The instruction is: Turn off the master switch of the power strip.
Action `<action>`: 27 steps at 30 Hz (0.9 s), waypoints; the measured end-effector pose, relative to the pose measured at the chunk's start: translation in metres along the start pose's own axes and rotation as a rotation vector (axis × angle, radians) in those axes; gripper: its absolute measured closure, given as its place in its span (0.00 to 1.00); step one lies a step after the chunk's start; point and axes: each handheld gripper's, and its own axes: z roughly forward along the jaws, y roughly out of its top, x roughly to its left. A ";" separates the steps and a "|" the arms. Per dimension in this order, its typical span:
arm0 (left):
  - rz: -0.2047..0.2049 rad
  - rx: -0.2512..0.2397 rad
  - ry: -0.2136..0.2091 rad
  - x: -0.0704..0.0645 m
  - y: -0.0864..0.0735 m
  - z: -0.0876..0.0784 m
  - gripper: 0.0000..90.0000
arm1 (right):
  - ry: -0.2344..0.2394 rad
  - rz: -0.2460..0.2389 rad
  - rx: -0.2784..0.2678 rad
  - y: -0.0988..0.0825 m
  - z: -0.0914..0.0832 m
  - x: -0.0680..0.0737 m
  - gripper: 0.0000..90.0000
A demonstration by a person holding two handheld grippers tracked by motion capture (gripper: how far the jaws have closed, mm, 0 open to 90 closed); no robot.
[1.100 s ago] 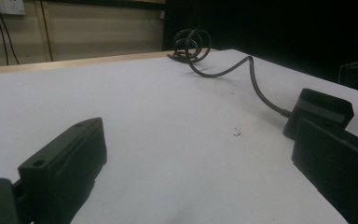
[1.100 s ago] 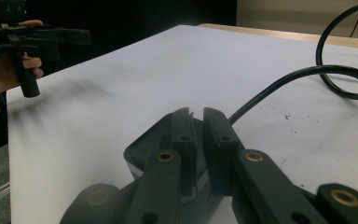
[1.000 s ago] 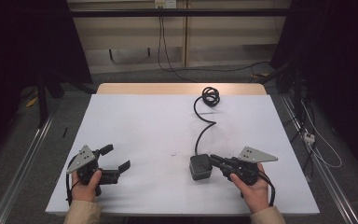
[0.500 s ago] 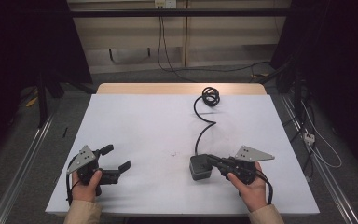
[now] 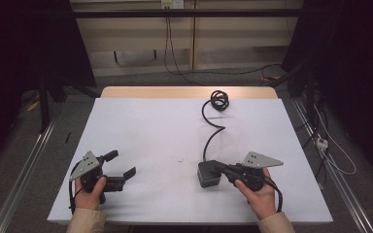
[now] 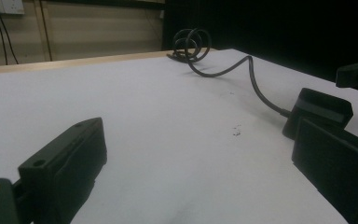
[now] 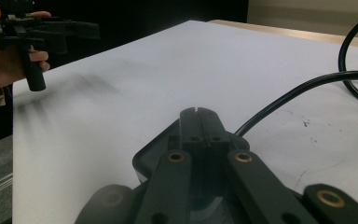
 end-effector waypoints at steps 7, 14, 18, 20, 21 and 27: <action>-0.001 0.000 0.000 0.000 0.000 0.000 0.03 | 0.013 -0.002 0.009 0.000 0.001 0.001 1.00; -0.001 0.001 0.000 0.000 0.000 0.000 0.03 | 0.022 -0.006 0.021 0.000 0.004 0.003 1.00; -0.001 -0.002 -0.003 0.000 0.000 0.000 0.03 | 0.029 -0.014 0.039 0.000 0.008 0.005 1.00; -0.001 -0.001 -0.004 0.000 0.000 0.000 0.03 | 0.031 -0.015 0.040 0.000 0.009 0.006 1.00; -0.001 -0.001 -0.004 0.000 0.000 0.000 0.03 | 0.035 -0.018 0.043 0.000 0.009 0.007 1.00; 0.000 -0.001 -0.003 0.000 0.000 0.000 0.03 | 0.038 -0.024 0.058 -0.001 0.011 0.007 1.00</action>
